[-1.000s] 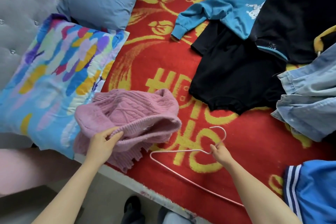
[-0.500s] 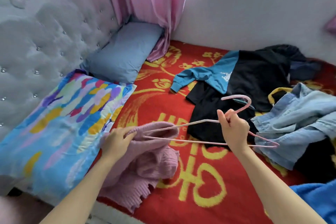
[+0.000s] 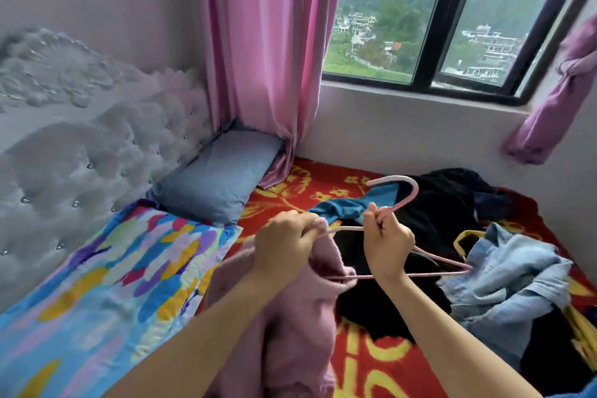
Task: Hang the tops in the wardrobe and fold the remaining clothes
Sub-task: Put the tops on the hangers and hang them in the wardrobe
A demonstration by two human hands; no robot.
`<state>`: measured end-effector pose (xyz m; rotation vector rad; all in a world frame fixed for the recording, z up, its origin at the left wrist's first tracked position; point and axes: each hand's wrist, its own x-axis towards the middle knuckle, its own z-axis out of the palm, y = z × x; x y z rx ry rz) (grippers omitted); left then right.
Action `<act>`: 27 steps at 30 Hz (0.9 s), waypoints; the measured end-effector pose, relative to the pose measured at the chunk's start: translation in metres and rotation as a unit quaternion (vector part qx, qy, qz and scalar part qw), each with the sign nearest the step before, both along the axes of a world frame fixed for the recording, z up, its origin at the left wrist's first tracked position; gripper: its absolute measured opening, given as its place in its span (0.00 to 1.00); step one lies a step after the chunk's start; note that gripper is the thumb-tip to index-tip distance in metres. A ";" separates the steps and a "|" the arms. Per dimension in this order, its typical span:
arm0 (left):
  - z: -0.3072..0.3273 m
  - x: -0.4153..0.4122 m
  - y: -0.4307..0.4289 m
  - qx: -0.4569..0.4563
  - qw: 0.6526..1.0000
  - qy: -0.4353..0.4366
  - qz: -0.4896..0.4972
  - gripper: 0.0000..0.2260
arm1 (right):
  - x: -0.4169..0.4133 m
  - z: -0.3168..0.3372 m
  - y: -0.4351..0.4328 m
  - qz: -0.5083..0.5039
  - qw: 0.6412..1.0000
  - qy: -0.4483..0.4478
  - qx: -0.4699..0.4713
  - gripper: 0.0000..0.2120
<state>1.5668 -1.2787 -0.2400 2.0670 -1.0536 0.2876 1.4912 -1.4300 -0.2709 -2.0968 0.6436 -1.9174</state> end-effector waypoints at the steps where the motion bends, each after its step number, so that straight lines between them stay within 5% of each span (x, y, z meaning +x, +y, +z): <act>1: 0.014 -0.008 -0.007 0.004 1.000 -0.023 0.009 0.13 | 0.000 0.007 0.000 0.004 0.998 -0.012 0.067 0.23; 6: 0.062 -0.005 0.009 -0.005 0.995 0.004 -0.100 0.30 | -0.046 0.054 -0.034 0.005 0.971 -0.052 0.234 0.22; 8: 0.064 0.019 0.024 -0.073 0.989 0.037 -0.121 0.26 | -0.067 0.062 -0.045 0.015 0.960 -0.095 0.263 0.21; 11: 0.049 0.052 0.023 -0.131 0.929 0.294 -0.182 0.16 | -0.079 0.050 -0.036 0.013 0.953 -0.094 0.288 0.21; 13: 0.020 0.061 0.026 -0.049 0.871 0.445 -0.203 0.15 | -0.083 0.038 -0.029 0.018 0.948 -0.093 0.305 0.22; 16: -0.012 0.055 0.028 0.104 0.816 0.545 -0.162 0.16 | -0.097 0.027 -0.036 -0.001 0.940 -0.088 0.331 0.23; 19: -0.006 0.042 0.028 0.194 0.820 0.489 -0.228 0.13 | -0.117 0.023 -0.053 -0.028 0.927 -0.096 0.363 0.22; 23: 0.038 0.054 0.020 -0.028 0.901 0.391 -0.187 0.17 | -0.141 0.028 -0.063 -0.075 0.911 -0.103 0.391 0.20; 25: 0.064 0.055 0.012 -0.130 0.941 0.274 -0.151 0.09 | -0.153 0.030 -0.062 -0.076 0.904 -0.130 0.401 0.21; 27: 0.097 0.040 0.005 -0.144 0.967 0.133 -0.164 0.12 | -0.158 0.028 -0.059 -0.058 0.891 -0.163 0.420 0.20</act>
